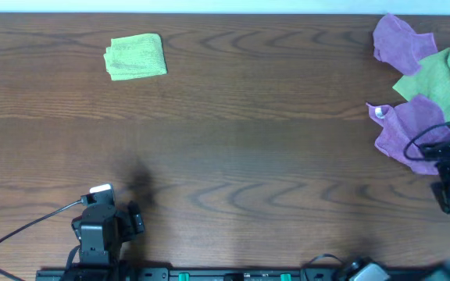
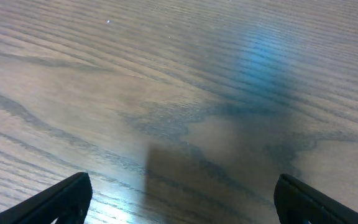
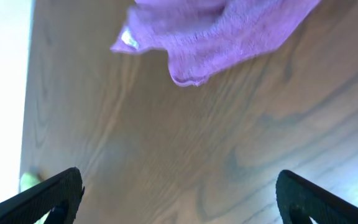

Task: Fold the cloth
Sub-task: 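Reach the right gripper to the purple cloth in the right pile, then grasp the purple cloth corner with the right gripper and lift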

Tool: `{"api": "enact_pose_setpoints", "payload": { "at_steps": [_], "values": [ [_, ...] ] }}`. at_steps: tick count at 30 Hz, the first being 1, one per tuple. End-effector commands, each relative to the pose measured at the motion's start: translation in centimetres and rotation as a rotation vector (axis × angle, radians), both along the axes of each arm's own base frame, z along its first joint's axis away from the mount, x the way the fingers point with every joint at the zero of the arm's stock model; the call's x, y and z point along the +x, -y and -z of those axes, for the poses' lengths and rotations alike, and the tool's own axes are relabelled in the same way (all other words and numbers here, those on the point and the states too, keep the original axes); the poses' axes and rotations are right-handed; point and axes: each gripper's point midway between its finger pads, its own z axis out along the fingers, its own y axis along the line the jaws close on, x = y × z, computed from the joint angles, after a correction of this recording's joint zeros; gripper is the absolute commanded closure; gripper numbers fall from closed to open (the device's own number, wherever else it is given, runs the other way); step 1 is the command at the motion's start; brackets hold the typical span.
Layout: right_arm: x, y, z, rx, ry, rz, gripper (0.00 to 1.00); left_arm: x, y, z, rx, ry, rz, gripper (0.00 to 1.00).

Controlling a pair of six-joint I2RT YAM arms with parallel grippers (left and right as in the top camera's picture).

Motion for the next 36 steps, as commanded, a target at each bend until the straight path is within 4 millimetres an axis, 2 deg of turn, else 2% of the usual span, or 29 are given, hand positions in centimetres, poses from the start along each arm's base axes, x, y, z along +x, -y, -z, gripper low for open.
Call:
{"api": "enact_pose_setpoints", "payload": {
  "at_steps": [1, 6, 11, 13, 14, 17, 20, 21, 22, 23, 24, 26, 28, 31, 36],
  "values": [
    [1.4, -0.6, 1.5, 0.090, 0.036, -0.058, 0.02, -1.3, -0.4, 1.1, 0.032, -0.068, 0.004, 0.05],
    [2.4, 1.0, 4.0, 0.111, 0.020, -0.038, 0.01, -1.3, -0.4, 1.1, 0.032, -0.068, 0.004, 0.05],
    [3.2, 3.8, 6.0, 0.074, 0.019, 0.015, 0.01, -1.3, -0.4, 1.1, 0.032, -0.068, 0.004, 0.05],
    [3.7, 4.7, 6.6, 0.061, 0.032, 0.028, 0.05, -1.3, -0.4, 1.1, 0.032, -0.068, 0.004, 0.05],
    [3.8, 5.1, 6.9, 0.063, 0.034, 0.040, 0.09, -1.3, -0.4, 1.1, 0.032, -0.068, 0.004, 0.05],
    [3.8, 6.1, 7.9, 0.064, 0.024, 0.080, 0.29, -1.3, -0.4, 1.1, 0.032, -0.068, 0.004, 0.05],
    [3.4, 6.9, 8.9, 0.078, -0.008, 0.132, 0.35, -1.3, -0.4, 1.1, 0.032, -0.068, 0.004, 0.05],
    [3.5, 7.0, 9.1, 0.079, -0.007, 0.135, 0.40, -1.3, -0.4, 1.1, 0.032, -0.068, 0.004, 0.05],
    [3.6, 7.1, 9.4, 0.086, -0.009, 0.145, 0.53, -1.3, -0.4, 1.1, 0.032, -0.068, 0.004, 0.05],
    [3.6, 7.2, 9.6, 0.098, -0.013, 0.157, 0.76, -1.3, -0.4, 1.1, 0.032, -0.068, 0.004, 0.05],
    [3.7, 7.2, 9.9, 0.108, -0.017, 0.168, 0.82, -1.3, -0.4, 1.1, 0.032, -0.068, 0.004, 0.05],
    [3.9, 7.4, 10.3, 0.104, -0.014, 0.166, 0.80, -1.3, -0.4, 1.1, 0.032, -0.068, 0.004, 0.05],
    [4.0, 7.6, 10.5, 0.101, -0.010, 0.168, 0.92, -1.3, -0.4, 1.1, 0.032, -0.068, 0.004, 0.05],
    [4.6, 7.9, 10.3, 0.080, 0.009, 0.160, 0.99, -1.3, -0.4, 1.1, 0.032, -0.068, 0.004, 0.05],
    [6.4, 6.6, 9.2, 0.077, 0.070, 0.096, 0.99, -1.3, -0.4, 1.1, 0.032, -0.068, 0.004, 0.05]
  ]
}}
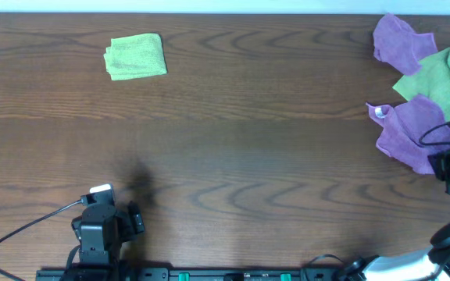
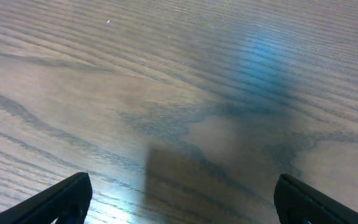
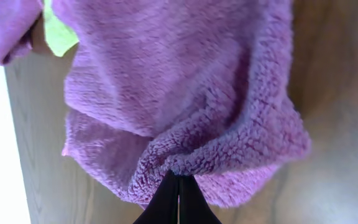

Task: Fold the cloth
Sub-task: 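Grasp the purple cloth corner with the right gripper and lift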

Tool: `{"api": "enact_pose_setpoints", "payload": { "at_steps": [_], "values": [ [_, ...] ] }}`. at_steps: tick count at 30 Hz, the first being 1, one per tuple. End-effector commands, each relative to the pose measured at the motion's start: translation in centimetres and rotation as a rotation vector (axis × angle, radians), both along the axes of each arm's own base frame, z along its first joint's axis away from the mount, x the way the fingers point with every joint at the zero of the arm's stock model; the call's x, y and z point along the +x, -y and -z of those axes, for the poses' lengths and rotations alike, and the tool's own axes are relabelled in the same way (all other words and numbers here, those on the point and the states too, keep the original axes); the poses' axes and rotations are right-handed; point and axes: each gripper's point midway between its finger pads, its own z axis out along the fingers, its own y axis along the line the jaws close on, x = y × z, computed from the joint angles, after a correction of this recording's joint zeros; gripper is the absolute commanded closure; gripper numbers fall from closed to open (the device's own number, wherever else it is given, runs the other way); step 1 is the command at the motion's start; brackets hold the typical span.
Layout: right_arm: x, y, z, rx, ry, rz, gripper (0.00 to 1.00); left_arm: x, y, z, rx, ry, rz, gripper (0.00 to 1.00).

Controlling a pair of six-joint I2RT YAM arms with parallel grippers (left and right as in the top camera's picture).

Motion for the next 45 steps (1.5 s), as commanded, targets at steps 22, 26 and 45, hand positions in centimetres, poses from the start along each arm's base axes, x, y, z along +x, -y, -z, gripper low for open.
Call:
{"api": "enact_pose_setpoints", "payload": {
  "at_steps": [22, 26, 45],
  "values": [
    [6.7, -28.6, -30.8, -0.008, 0.799, -0.954, 0.99, -1.3, -0.4, 1.1, 0.032, -0.068, 0.004, 0.05],
    [3.0, -37.9, -32.0, -0.044, 0.825, -1.293, 0.99, -1.3, -0.4, 1.1, 0.032, -0.068, 0.004, 0.05],
    [-0.8, -38.5, -18.2, -0.219, -0.016, -1.148, 0.99, -1.3, -0.4, 1.1, 0.032, -0.068, 0.004, 0.05]
  ]
}}
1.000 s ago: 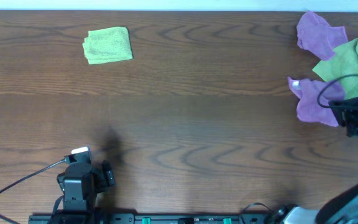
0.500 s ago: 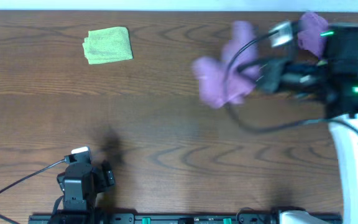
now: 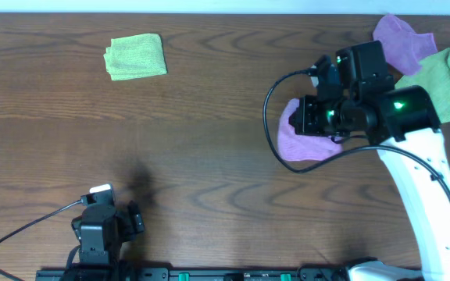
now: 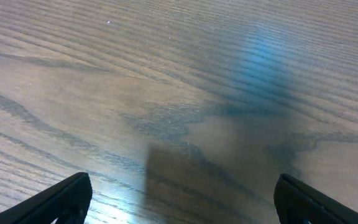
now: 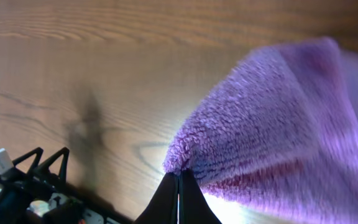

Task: Fold the cloth
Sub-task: 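Grasp the purple cloth corner with the right gripper and lift, then drag the purple cloth leftward and lay it on the table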

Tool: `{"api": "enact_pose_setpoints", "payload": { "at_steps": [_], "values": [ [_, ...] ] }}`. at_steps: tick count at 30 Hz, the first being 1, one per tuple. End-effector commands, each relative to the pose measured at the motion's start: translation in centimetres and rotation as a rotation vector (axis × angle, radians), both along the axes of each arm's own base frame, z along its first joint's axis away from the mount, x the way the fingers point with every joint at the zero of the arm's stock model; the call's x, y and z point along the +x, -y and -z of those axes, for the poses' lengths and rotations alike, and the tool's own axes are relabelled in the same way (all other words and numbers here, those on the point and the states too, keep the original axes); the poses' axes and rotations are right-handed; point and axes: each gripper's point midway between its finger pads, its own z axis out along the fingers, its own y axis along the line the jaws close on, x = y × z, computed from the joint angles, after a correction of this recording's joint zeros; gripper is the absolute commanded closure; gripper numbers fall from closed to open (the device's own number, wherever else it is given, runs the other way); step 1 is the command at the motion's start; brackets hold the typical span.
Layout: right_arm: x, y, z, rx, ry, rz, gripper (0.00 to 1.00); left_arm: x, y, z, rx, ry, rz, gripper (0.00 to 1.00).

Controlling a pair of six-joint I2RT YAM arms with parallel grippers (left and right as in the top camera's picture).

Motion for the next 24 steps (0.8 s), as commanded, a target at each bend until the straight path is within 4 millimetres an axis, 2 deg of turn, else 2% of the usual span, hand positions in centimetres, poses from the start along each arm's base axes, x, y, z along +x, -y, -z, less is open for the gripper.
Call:
{"api": "enact_pose_setpoints", "payload": {
  "at_steps": [1, 7, 9, 11, 15, 18, 20, 24],
  "values": [
    [-1.3, -0.5, 1.9, 0.002, -0.108, 0.050, 0.99, -1.3, -0.4, 1.1, 0.031, -0.070, 0.004, 0.05],
    [-4.4, -1.1, 5.8, -0.052, -0.249, 0.049, 0.98, -1.3, -0.4, 1.1, 0.032, -0.070, 0.004, 0.05],
    [-3.3, -1.1, 7.0, -0.082, -0.201, 0.067, 0.99, -1.3, -0.4, 1.1, 0.031, -0.070, 0.004, 0.05],
    [-0.6, -0.8, 6.9, -0.095, -0.096, 0.092, 0.99, -1.3, -0.4, 1.1, 0.032, -0.070, 0.004, 0.05],
    [5.7, -1.1, 4.3, -0.058, 0.189, 0.094, 0.99, -1.3, -0.4, 1.1, 0.031, -0.070, 0.004, 0.05],
    [9.4, -0.3, 1.6, -0.094, 0.392, 0.111, 0.99, -1.3, -0.4, 1.1, 0.032, -0.070, 0.004, 0.05],
    [10.8, 0.1, 0.0, -0.114, 0.481, 0.108, 0.98, -1.3, -0.4, 1.1, 0.031, -0.070, 0.004, 0.05],
    [12.1, 0.1, -4.0, -0.122, 0.600, 0.091, 0.98, -1.3, -0.4, 1.1, 0.031, -0.070, 0.004, 0.05]
  ]
}}
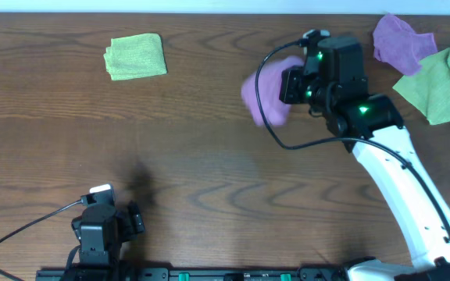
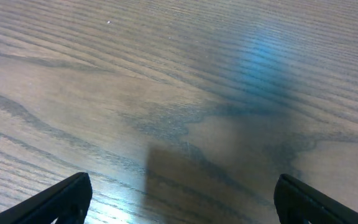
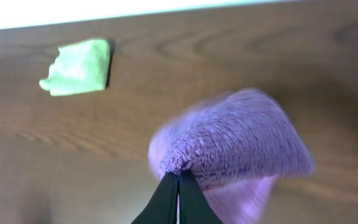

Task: Fold the cloth
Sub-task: 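Drag the purple cloth leftward and lay it on the table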

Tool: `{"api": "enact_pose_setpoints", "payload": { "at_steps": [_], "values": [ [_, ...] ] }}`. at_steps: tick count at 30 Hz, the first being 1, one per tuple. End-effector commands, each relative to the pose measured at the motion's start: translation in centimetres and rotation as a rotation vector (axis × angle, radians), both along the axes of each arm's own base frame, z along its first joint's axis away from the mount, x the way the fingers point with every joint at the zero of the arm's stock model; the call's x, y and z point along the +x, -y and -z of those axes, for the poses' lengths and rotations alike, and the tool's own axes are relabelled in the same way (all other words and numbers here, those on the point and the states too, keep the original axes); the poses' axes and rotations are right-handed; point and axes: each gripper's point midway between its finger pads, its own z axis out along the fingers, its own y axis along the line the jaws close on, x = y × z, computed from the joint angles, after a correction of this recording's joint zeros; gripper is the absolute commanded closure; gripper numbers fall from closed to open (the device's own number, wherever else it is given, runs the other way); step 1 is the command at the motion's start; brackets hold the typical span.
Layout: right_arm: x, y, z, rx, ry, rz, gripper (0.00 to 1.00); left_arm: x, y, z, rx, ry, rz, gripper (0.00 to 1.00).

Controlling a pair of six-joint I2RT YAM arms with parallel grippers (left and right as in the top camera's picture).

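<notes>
A fuzzy purple cloth hangs bunched and blurred above the table's upper middle; my right gripper is shut on an edge of this purple cloth. The right gripper sits just right of the cloth in the overhead view. My left gripper rests open low over bare wood at the front left, nothing between its fingertips.
A folded green cloth lies at the back left, the same green cloth showing in the right wrist view. At the back right lie another purple cloth and a green one. The left arm's base sits at the front edge.
The right gripper, still shut on the purple cloth, has moved farther left and toward the back of the table. The cloth now hangs more bunched. The left arm has not moved.
The right gripper stood open by the pile of cloths at the right edge. Then it was shut on the near purple cloth. Then it held that cloth over the table's right middle, and now over the upper middle. The left gripper stayed open and still.
</notes>
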Motion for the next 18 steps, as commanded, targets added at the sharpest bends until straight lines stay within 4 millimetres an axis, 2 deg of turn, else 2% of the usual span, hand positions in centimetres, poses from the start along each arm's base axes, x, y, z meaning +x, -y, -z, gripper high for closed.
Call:
{"api": "enact_pose_setpoints", "payload": {
  "at_steps": [1, 2, 4, 6, 9, 10, 12, 15, 18],
  "values": [
    [1.5, 0.9, -4.4, -0.073, 0.138, -0.003, 0.98, -1.3, -0.4, 1.1, 0.031, -0.069, 0.004, 0.05],
    [1.5, 0.9, -5.2, -0.089, 0.157, -0.017, 0.98, -1.3, -0.4, 1.1, 0.031, -0.070, 0.004, 0.05],
    [0.9, 0.6, -5.5, -0.124, 0.149, -0.054, 0.98, -1.3, -0.4, 1.1, 0.031, -0.070, 0.004, 0.05],
    [-0.8, -0.3, -3.9, -0.164, 0.079, -0.128, 0.98, -1.3, -0.4, 1.1, 0.031, -0.070, 0.004, 0.05],
    [-3.7, -1.8, -0.2, -0.222, -0.070, -0.222, 0.98, -1.3, -0.4, 1.1, 0.031, -0.070, 0.004, 0.05],
    [-4.7, -2.3, 1.0, -0.242, -0.114, -0.255, 0.90, -1.3, -0.4, 1.1, 0.031, -0.070, 0.004, 0.05],
    [-6.6, -3.3, 3.5, -0.298, -0.208, -0.322, 0.01, -1.3, -0.4, 1.1, 0.031, -0.069, 0.004, 0.05],
    [-7.5, -4.0, 5.3, -0.353, -0.264, -0.339, 0.01, -1.3, -0.4, 1.1, 0.031, -0.069, 0.004, 0.05],
    [-7.4, -3.7, 5.8, -0.362, -0.293, -0.253, 0.01, -1.3, -0.4, 1.1, 0.031, -0.069, 0.004, 0.05]
  ]
}}
